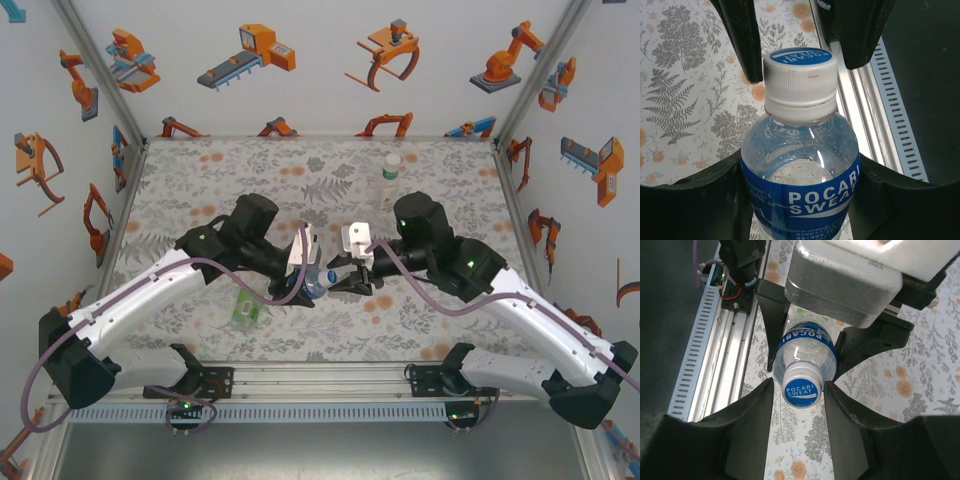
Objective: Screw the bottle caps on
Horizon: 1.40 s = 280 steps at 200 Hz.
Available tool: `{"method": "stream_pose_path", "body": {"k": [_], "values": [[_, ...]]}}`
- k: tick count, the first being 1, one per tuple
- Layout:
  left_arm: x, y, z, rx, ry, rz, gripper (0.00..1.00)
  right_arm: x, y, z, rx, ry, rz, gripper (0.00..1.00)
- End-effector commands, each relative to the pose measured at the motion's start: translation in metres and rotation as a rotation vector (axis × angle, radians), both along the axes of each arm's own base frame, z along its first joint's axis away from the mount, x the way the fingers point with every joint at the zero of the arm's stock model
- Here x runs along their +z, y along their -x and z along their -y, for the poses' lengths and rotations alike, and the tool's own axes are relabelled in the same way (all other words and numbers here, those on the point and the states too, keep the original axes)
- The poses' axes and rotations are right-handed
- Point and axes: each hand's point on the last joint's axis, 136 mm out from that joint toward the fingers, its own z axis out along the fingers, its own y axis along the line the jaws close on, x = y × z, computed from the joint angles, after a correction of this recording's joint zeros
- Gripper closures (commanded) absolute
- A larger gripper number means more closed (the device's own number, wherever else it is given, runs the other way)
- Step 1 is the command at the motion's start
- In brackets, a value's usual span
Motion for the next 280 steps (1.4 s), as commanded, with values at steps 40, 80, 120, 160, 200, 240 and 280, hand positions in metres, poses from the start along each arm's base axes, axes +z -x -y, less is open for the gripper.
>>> {"method": "stream_pose_path", "body": {"k": [40,80,120,160,200,240,280], "values": [[0.016,0.008,-0.002,-0.036,0.035,0.005,1.0,0.001,0.005,-0.003,0.042,-0.023,0.012,0.74],[0.012,0.001,0.001,-0.01,0.03,0.032,1.0,0.003,-0.027,-0.005,-0.199,-0.036,-0.137,1.0],[0.004,-0.027,0.012,0.085,0.028,0.108,1.0,-0.013,-0.086,0.015,-0.716,-0.093,-0.525,1.0],[-0.004,-0.057,0.023,0.186,-0.003,0.158,1.0,-0.037,-0.114,0.047,-1.119,-0.18,-0.901,1.0],[-0.005,-0.07,0.03,0.228,-0.007,0.16,1.0,-0.054,-0.121,0.055,-1.288,-0.226,-1.135,1.0],[-0.008,-0.077,0.032,0.262,-0.014,0.148,1.0,-0.051,-0.125,0.051,-1.275,-0.212,-1.087,0.87],[-0.013,-0.081,0.031,0.296,-0.037,0.13,1.0,-0.042,-0.126,0.047,-1.242,-0.204,-1.044,0.55]]}}
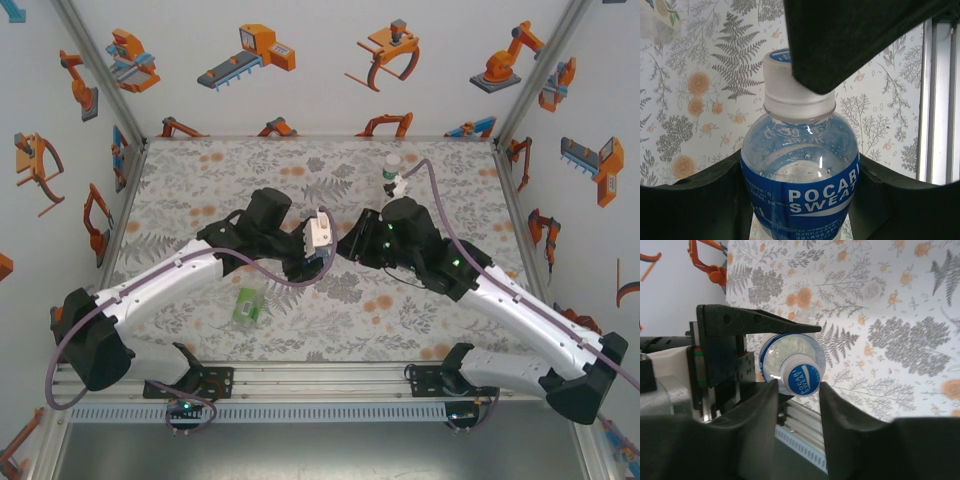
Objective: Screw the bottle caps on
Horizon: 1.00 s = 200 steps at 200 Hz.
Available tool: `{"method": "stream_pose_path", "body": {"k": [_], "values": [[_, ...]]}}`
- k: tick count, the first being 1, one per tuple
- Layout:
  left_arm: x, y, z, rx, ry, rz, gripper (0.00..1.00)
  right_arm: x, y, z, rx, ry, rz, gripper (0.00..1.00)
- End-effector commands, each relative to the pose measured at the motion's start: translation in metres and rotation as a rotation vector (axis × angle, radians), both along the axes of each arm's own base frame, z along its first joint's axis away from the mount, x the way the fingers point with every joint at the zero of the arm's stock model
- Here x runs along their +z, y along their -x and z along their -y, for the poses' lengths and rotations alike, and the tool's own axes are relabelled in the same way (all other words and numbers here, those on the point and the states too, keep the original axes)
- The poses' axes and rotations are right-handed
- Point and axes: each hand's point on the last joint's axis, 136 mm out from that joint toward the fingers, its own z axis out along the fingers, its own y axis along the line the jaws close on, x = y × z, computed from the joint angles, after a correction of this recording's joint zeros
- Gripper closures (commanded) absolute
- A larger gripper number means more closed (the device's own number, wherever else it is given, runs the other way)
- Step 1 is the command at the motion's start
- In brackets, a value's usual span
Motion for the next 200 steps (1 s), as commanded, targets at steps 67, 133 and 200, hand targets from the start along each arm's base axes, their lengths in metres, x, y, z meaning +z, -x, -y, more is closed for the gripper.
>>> {"method": "stream_pose_path", "body": {"k": [67,133,200], "values": [[0.027,-0.001,0.016,-0.009,0.104,-0.006,1.0,0.005,-0.007,-0.013,0.021,-0.035,-0.002,0.55],[0.029,0.0,0.015,-0.009,0.119,-0.001,0.94,0.0,-0.011,-0.011,0.007,-0.045,0.008,0.67],[0.034,-0.008,0.0,0.085,0.11,0.045,0.12,-0.009,-0.024,-0.009,0.029,0.045,0.057,0.82]]}}
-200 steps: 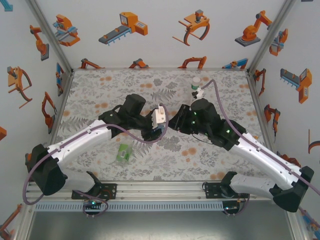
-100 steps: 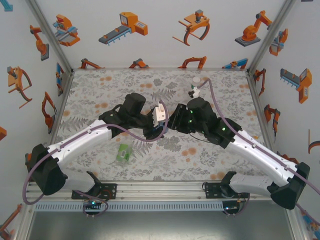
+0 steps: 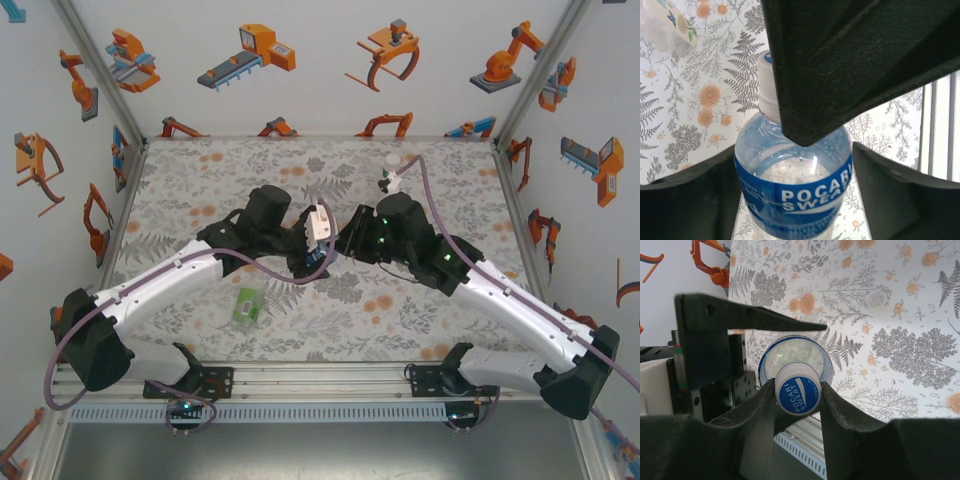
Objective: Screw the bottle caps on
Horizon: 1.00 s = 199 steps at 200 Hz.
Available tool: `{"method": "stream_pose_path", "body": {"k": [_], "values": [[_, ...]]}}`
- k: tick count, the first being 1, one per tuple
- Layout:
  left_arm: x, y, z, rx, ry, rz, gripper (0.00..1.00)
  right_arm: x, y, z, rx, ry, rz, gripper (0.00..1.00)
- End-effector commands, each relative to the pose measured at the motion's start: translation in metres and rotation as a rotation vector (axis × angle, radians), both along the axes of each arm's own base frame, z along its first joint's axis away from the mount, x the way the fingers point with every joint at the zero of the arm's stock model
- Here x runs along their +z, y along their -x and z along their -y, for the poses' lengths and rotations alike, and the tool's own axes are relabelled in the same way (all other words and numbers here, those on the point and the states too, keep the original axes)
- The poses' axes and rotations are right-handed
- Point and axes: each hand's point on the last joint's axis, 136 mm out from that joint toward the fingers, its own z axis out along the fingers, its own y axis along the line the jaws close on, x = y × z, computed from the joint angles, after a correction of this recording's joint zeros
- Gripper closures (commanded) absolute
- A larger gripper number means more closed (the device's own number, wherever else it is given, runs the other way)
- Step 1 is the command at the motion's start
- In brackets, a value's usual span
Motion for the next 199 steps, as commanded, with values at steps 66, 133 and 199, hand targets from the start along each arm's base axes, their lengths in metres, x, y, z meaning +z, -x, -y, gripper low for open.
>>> {"method": "stream_pose_path", "body": {"k": [66,133,199], "values": [[0.027,-0.011,-0.053,0.236,0.023,0.003,0.03,-0.02,-0.067,-0.002,0.072,0.281,0.096,0.83],[0.023,-0.069,-0.133,0.759,0.085,-0.333,0.03,-0.036,-0.163,-0.007,0.121,0.512,0.15,0.83],[0.015,-0.08,-0.175,1.041,0.111,-0.423,0.03,-0.057,-0.232,0.023,0.047,0.683,0.138,0.83]]}}
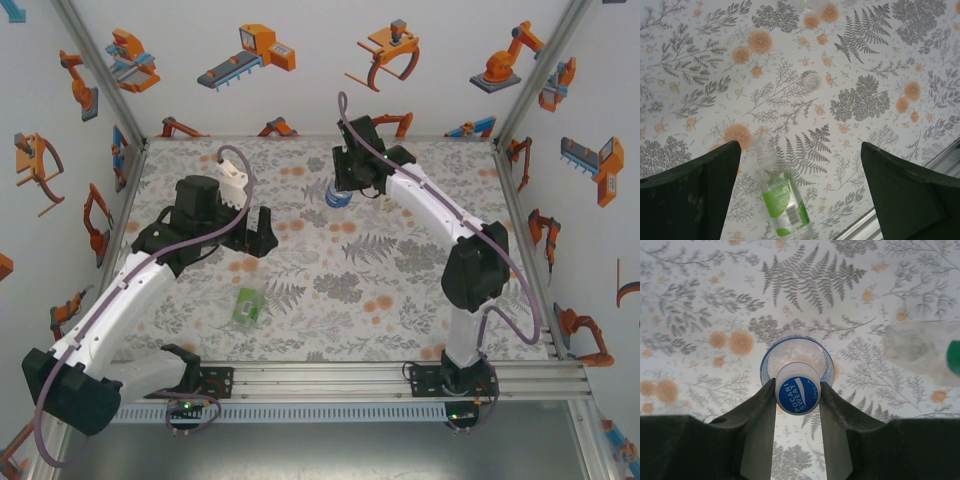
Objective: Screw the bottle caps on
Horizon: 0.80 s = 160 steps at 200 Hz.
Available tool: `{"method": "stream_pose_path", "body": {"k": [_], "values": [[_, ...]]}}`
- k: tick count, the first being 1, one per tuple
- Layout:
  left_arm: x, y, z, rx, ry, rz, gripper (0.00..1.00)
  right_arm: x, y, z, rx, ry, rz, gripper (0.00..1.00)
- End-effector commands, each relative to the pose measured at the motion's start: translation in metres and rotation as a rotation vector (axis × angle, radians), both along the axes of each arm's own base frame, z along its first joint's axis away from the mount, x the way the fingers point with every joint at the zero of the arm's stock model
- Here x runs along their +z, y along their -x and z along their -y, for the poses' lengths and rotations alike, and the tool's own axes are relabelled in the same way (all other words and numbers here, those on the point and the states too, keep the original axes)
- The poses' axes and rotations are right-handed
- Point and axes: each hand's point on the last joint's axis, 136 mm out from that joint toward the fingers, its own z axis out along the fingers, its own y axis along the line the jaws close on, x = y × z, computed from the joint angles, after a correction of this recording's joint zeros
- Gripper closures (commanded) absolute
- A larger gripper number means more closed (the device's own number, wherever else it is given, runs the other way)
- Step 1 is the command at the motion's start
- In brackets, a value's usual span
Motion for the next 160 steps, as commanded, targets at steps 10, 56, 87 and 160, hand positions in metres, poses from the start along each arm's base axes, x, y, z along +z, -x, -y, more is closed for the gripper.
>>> {"method": "stream_pose_path", "body": {"k": [10,56,87,160], "values": [[0.001,-0.001,-0.028,0.241,0.058,-0.074,0.03,-0.001,-0.022,0.025,-0.033,0.086,0.014,0.83],[0.003,0.004,-0.063,0.465,0.116,-0.068,0.03,-0.02,-0.036,0.029,-0.039,0.101,-0.012,0.83],[0.008,0.012,-0.047,0.365,0.173,-0.108,0.03,-0.03,-0.036,0.03,-0.035,0.11,-0.03,0.74],[0.012,0.018,-0.048,0.265,0.271,-0.076,0.03,-0.03,-0.038,0.025,-0.018,0.096,-0.025,0.46]]}}
